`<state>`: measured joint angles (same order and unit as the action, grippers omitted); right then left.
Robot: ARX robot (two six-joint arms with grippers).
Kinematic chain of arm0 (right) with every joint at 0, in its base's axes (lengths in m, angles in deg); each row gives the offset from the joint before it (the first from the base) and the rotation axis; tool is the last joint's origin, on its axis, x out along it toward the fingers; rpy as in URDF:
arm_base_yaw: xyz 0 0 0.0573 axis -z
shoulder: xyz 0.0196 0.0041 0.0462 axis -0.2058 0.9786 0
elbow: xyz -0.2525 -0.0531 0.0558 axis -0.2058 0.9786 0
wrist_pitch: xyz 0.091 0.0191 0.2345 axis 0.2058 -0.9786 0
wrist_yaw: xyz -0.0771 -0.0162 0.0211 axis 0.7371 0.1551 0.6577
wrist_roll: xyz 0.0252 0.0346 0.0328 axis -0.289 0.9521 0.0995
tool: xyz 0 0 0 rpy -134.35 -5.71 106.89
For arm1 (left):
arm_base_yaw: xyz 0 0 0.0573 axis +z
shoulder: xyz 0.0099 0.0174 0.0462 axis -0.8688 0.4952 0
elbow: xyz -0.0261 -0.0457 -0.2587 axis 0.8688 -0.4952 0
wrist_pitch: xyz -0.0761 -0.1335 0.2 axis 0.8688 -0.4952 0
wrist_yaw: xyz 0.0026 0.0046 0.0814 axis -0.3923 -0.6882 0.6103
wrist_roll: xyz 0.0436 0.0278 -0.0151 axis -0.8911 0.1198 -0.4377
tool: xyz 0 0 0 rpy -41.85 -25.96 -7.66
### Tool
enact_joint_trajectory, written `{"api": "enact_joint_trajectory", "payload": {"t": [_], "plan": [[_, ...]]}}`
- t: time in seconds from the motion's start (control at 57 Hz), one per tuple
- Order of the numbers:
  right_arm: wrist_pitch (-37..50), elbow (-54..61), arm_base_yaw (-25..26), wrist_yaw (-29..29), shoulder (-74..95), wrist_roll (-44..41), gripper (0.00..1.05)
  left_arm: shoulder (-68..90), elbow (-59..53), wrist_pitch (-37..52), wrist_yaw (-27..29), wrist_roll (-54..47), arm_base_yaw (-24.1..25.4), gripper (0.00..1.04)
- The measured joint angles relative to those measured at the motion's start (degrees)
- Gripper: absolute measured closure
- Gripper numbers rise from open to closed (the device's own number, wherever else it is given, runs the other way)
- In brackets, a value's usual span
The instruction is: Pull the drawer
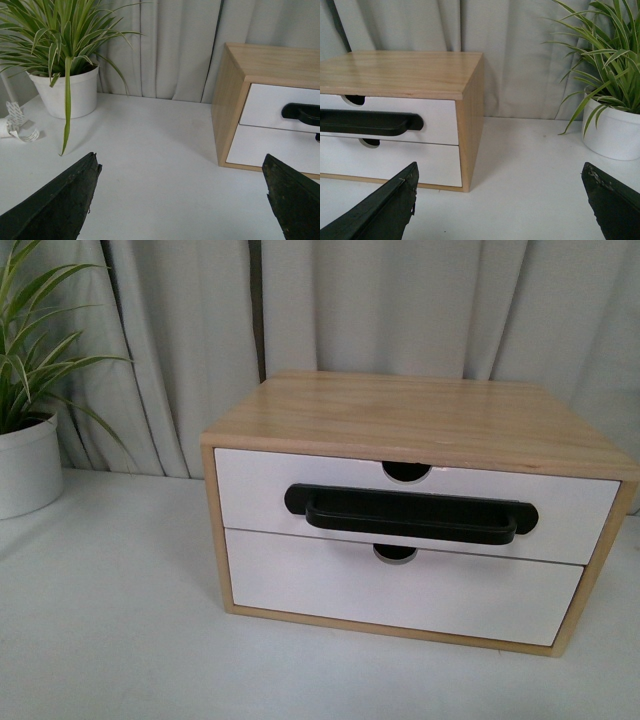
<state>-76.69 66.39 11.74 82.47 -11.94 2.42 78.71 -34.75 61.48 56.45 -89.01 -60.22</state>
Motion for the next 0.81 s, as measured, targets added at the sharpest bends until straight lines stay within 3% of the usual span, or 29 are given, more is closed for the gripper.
{"api": "enact_joint_trajectory", "payload": {"t": [0.158, 0.246, 0.281, 0.439, 0.491, 0.596, 0.807], "plan": [[0.00, 0.00, 0.00, 0.00, 0.00, 0.00, 0.09, 0.00, 0.00, 0.00, 0.11, 0.00, -0.02, 0.06], [-5.55, -2.69, -3.50, 12.63, 5.01, -0.28, 0.09, 0.20, 0.00, -0.11, 1.84, -0.92, -0.59, 0.06], [-5.77, -3.87, -3.65, 13.77, 8.85, -1.05, 0.09, 0.90, 0.02, -0.33, 1.90, -2.32, -1.11, 0.06], [-3.30, -11.34, -0.02, 1.36, 24.09, -8.28, 0.09, 13.03, 1.90, 8.81, -6.47, -11.67, -2.75, 0.06], [-3.21, -15.23, 1.57, -3.58, 30.18, -11.76, 0.09, 22.43, 5.11, 14.82, -12.92, -19.41, -2.95, 0.06], [-5.14, -22.36, 3.52, -10.75, 38.84, -16.09, 0.09, 36.63, 10.99, 22.60, -19.69, -29.07, -3.58, 0.06], [-12.76, -33.42, 5.86, -20.98, 50.18, -25.99, 0.09, 56.78, 24.22, 15.23, -29.11, -51.01, -4.57, 0.06]]}}
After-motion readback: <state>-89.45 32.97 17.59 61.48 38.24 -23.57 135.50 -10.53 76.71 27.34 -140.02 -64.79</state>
